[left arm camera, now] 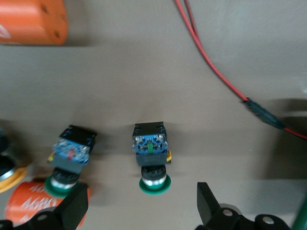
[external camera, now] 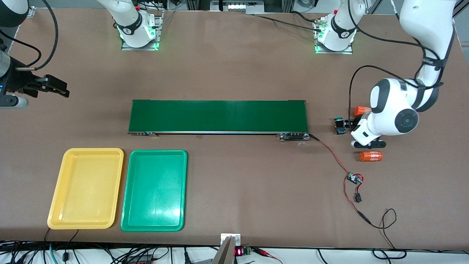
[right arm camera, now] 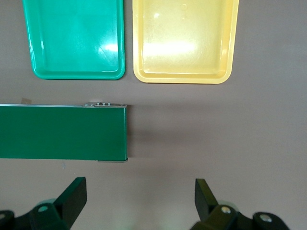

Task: Sort buttons by color to trays
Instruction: 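Reach the left gripper down and grasp the green-capped button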

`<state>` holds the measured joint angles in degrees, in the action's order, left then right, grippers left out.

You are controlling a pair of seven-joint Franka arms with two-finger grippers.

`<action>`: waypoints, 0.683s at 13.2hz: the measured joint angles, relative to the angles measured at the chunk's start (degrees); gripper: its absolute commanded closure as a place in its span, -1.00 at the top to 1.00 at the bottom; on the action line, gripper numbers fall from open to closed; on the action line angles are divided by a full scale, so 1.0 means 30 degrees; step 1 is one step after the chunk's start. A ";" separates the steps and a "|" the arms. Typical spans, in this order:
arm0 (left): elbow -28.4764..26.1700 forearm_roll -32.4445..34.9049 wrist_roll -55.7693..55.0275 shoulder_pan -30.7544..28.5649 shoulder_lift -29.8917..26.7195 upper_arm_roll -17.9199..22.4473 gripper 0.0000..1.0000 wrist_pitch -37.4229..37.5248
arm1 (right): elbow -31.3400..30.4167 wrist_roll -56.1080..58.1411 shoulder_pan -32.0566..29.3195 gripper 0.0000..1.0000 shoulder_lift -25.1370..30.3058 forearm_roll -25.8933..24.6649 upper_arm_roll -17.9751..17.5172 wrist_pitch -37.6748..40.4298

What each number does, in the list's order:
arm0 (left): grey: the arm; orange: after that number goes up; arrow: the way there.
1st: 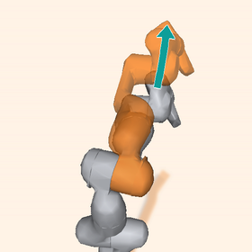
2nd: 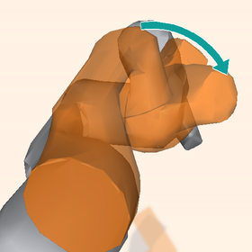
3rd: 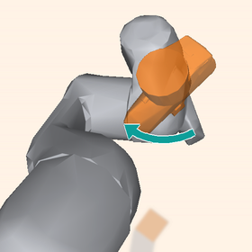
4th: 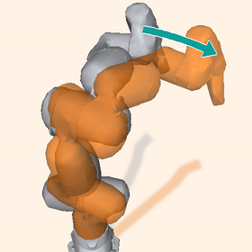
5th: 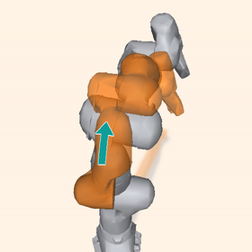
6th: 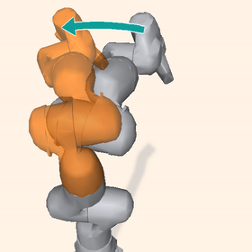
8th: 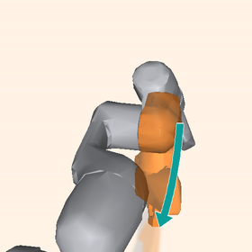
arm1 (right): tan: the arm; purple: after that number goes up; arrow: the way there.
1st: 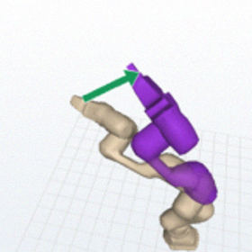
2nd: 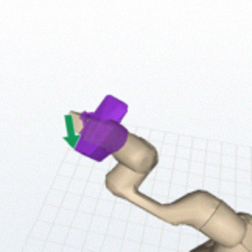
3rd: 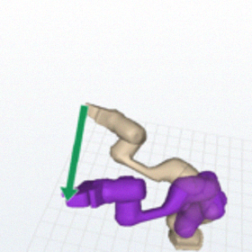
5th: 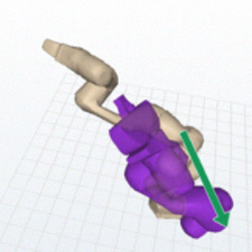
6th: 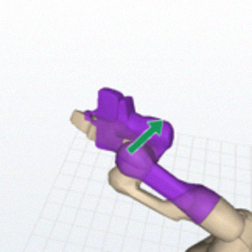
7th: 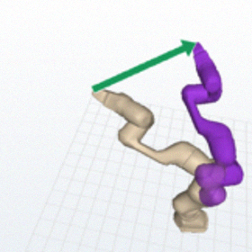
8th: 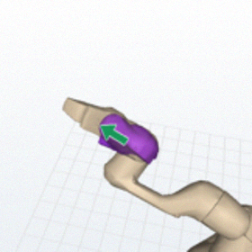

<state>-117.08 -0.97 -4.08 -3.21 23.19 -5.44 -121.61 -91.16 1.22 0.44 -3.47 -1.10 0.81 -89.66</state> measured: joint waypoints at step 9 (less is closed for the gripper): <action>-0.0679 0.0000 -0.0009 0.0152 0.1297 -0.0013 0.76 -0.1881 | -0.0001 0.0000 -0.0052 1.00 0.0000 0.0000 0.0000 0.0007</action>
<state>-119.12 -0.97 -4.10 -2.76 27.08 -5.48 -127.25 -91.16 1.22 0.29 -3.47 -1.10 0.81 -89.64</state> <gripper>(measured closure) 0.026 0.000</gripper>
